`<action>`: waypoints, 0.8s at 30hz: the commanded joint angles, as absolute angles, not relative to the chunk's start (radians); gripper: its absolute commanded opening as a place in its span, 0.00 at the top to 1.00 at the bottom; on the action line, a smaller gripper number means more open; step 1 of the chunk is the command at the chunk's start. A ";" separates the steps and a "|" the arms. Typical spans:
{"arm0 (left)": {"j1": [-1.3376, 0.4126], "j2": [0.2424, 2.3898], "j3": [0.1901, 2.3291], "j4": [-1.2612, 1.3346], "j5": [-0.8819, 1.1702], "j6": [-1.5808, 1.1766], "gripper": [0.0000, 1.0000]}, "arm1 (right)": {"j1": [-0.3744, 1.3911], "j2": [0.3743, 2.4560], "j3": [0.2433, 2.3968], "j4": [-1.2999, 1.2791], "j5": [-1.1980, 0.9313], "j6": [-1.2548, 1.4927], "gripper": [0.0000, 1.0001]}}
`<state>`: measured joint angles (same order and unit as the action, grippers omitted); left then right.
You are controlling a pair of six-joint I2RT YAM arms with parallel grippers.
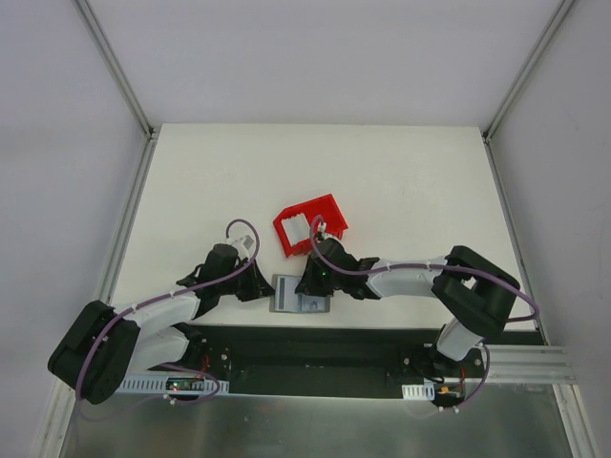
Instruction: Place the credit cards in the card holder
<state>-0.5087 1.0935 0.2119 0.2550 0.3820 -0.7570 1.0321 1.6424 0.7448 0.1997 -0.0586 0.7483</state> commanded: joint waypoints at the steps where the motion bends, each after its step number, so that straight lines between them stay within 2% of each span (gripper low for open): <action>1: -0.508 1.078 0.199 0.253 0.370 -0.756 1.00 | 1.046 1.634 0.778 0.233 -0.107 0.735 0.86; 2: -0.508 1.077 0.199 0.252 0.370 -0.758 1.00 | 1.042 1.617 0.776 0.219 -0.098 0.723 0.81; 5: -0.506 1.060 0.198 0.245 0.364 -0.761 1.00 | 1.026 1.554 0.787 0.146 -0.055 0.666 0.74; 7: -0.508 1.049 0.199 0.238 0.357 -0.770 1.00 | 1.019 1.500 0.825 0.062 -0.019 0.609 0.62; 11: -0.508 1.040 0.213 0.232 0.356 -0.784 1.00 | 0.994 1.439 0.920 -0.086 0.040 0.480 0.44; 14: -0.506 1.040 0.225 0.226 0.350 -0.796 1.00 | 0.954 1.439 1.000 -0.161 0.048 0.402 0.35; 15: -0.506 1.042 0.230 0.225 0.348 -0.799 1.00 | 0.934 1.443 1.021 -0.179 0.049 0.385 0.29; 18: -0.506 1.042 0.241 0.219 0.339 -0.801 1.00 | 0.868 1.494 1.110 -0.247 -0.024 0.339 0.22; 24: -0.506 1.049 0.256 0.210 0.319 -0.805 1.00 | 0.779 1.636 1.290 -0.345 -0.069 0.246 0.19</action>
